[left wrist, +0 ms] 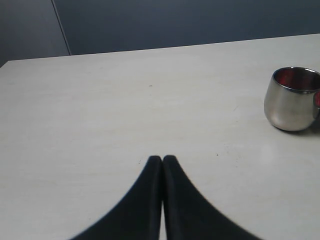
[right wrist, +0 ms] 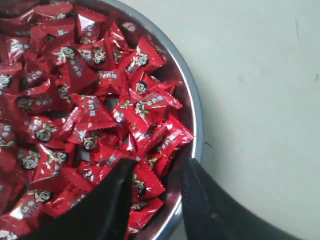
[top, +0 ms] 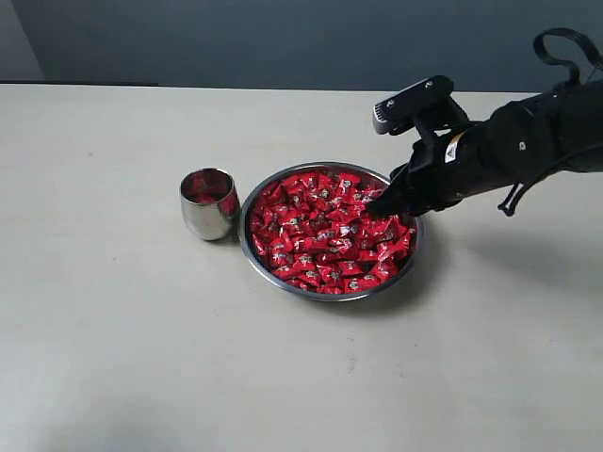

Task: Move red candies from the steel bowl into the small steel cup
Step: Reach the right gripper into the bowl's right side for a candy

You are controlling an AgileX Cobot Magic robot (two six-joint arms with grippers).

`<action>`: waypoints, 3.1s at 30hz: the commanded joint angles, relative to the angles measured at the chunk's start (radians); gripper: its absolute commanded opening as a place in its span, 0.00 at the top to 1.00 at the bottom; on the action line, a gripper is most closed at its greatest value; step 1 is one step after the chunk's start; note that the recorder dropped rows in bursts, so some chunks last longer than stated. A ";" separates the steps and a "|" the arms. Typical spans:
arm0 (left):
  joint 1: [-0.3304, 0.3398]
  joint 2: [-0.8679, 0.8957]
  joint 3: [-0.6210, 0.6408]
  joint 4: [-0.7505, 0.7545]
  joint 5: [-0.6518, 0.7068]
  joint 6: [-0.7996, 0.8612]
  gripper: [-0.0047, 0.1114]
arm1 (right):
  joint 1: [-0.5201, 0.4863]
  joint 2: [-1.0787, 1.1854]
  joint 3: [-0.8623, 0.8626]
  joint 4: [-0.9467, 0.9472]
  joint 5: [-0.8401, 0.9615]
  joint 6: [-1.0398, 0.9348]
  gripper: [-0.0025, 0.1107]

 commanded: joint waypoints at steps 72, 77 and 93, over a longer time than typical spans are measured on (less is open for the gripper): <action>-0.005 -0.005 -0.008 0.002 -0.005 -0.001 0.96 | -0.005 0.079 -0.016 0.376 0.069 -0.502 0.60; -0.005 -0.005 -0.008 0.002 -0.005 -0.001 0.96 | -0.005 0.124 -0.037 0.374 0.056 -0.502 0.60; -0.005 -0.005 -0.008 0.002 -0.005 -0.001 0.96 | -0.005 0.125 -0.042 0.349 0.075 -0.502 0.79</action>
